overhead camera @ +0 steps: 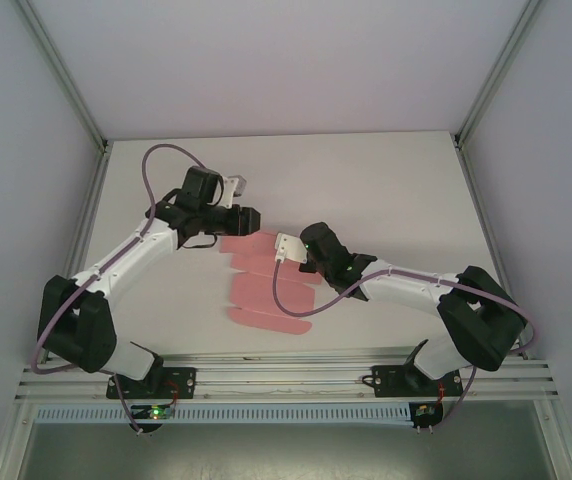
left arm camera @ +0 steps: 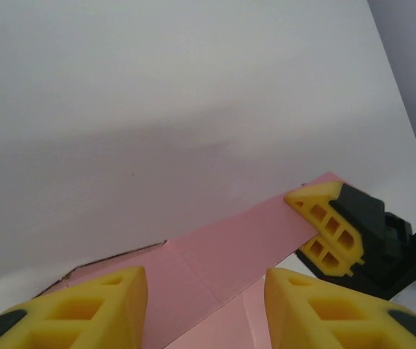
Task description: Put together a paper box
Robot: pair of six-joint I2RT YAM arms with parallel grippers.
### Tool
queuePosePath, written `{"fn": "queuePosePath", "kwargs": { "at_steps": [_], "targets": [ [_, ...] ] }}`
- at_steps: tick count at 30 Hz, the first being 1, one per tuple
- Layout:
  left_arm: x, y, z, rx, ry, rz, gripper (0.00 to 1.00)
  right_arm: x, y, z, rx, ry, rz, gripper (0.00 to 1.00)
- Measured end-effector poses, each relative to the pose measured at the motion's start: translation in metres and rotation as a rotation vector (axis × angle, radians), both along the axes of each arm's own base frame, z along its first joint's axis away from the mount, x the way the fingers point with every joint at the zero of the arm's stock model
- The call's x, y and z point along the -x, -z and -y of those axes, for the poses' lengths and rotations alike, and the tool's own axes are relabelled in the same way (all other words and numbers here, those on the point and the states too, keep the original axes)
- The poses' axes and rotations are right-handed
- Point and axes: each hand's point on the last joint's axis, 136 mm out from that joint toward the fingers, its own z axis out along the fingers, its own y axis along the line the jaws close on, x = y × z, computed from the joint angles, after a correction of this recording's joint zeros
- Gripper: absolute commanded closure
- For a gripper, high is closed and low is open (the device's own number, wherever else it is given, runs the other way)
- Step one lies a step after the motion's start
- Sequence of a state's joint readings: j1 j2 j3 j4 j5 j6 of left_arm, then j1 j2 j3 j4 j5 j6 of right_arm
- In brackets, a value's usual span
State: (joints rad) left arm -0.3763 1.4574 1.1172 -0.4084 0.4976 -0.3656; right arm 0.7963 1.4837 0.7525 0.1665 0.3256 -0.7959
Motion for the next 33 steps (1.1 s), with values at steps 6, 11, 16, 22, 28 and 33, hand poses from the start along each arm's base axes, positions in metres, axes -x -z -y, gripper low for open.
{"fn": "queuePosePath", "kwargs": {
  "at_steps": [6,11,16,22,28,33],
  "targets": [
    [0.019,0.026,0.007,0.006,0.032,-0.06,0.56,0.0,0.001,0.0,-0.023,0.019,-0.013,1.0],
    [0.023,0.035,0.015,0.052,0.028,-0.073,0.62,0.0,0.0,0.0,-0.037,0.032,-0.023,1.0],
    [0.017,0.043,0.019,0.126,-0.024,-0.059,0.65,0.001,0.001,-0.001,-0.047,0.032,-0.032,1.0],
    [0.007,0.034,0.029,0.237,-0.057,-0.015,0.67,0.003,0.0,-0.004,-0.066,0.032,-0.04,1.0],
    [0.004,0.032,0.034,0.315,-0.081,0.017,0.64,0.003,0.0,-0.004,-0.085,0.045,-0.046,1.0],
    [0.004,0.031,0.032,0.318,-0.1,0.029,0.47,0.002,-0.001,-0.004,-0.095,0.054,-0.045,1.0]
  ]
}}
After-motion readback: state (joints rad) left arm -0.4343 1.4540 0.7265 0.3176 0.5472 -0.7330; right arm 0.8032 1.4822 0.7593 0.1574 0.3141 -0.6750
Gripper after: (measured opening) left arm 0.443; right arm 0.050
